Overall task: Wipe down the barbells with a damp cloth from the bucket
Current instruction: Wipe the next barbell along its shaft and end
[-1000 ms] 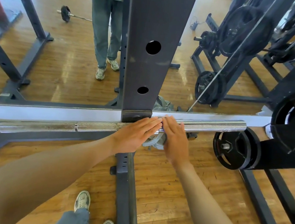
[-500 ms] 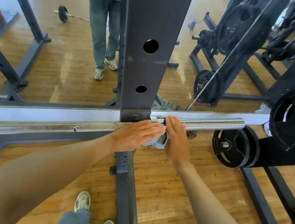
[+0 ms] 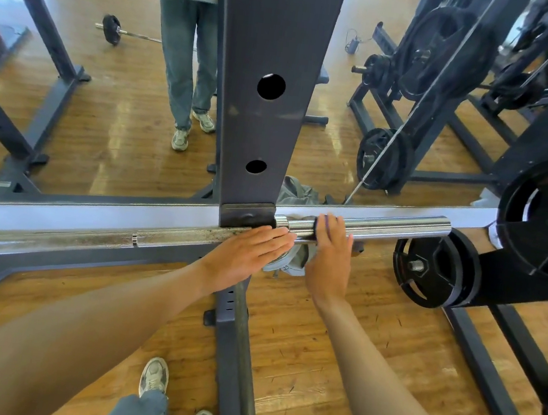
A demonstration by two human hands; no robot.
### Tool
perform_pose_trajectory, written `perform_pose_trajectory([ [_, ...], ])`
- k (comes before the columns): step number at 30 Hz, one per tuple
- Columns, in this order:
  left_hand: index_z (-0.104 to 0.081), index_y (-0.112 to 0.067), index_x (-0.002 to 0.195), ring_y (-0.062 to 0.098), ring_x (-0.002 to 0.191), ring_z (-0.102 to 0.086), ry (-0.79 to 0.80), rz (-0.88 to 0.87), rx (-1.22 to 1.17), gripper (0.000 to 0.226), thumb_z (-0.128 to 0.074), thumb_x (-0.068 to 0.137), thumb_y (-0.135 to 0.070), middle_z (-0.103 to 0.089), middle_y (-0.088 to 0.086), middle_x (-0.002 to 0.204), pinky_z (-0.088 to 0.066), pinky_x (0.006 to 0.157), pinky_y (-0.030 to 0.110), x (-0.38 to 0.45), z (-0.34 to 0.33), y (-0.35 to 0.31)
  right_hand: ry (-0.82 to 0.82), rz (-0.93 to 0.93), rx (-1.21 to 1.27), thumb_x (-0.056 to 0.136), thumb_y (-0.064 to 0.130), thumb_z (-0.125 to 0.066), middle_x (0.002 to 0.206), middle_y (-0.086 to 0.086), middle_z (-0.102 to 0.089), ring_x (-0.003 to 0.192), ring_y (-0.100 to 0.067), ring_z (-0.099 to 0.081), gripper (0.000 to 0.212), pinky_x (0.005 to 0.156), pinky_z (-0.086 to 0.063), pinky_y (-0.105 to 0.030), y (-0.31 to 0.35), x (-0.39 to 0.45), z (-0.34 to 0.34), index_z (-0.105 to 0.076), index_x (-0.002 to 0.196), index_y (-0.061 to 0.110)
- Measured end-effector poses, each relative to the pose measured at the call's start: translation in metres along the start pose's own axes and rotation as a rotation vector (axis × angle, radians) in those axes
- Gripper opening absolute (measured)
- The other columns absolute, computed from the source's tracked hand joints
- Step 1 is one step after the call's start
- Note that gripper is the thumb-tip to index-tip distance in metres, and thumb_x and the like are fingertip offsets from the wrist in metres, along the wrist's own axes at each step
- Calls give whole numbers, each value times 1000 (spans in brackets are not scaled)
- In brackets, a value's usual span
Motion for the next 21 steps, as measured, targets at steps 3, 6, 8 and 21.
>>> perform_pose_trajectory([
  [3,-25,-5,160,29,154,-25,10,19,-49,84,-62,85,10,-27,10,166,-16,127,42,3,7,0,75,269,-73,83,-10,-67,163,-3,-32,155,-20,-18,84,127,-11,-46,10,-3,-2,-35,157,14],
  [6,-33,-5,158,27,148,-34,0,43,-121,80,-64,85,-1,-36,10,161,-17,126,39,12,21,2,2,-28,-146,78,-7,-73,156,-7,-42,150,-25,-30,78,124,-21,-51,-28,19,14,-46,149,10],
  [8,-30,-4,158,26,149,-31,-1,84,-191,78,-63,89,-18,-32,11,162,-15,127,37,22,28,3,-9,-58,-128,79,-9,-72,152,-9,-46,147,-27,-34,73,122,-26,-50,-23,20,13,-49,146,7],
  [21,-17,-2,161,25,156,-18,136,528,-318,66,-44,105,-25,-18,13,169,-12,128,37,120,14,-16,36,225,-113,86,-4,-64,156,4,-38,149,-16,-29,77,123,-23,-52,-44,10,19,-38,155,19],
])
Point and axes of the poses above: each hand's wrist, its own x-axis towards the middle knuckle, its own z-axis out of the back of the hand, y = z × x, the point moved 5 cm from there along x, towards the middle knuckle
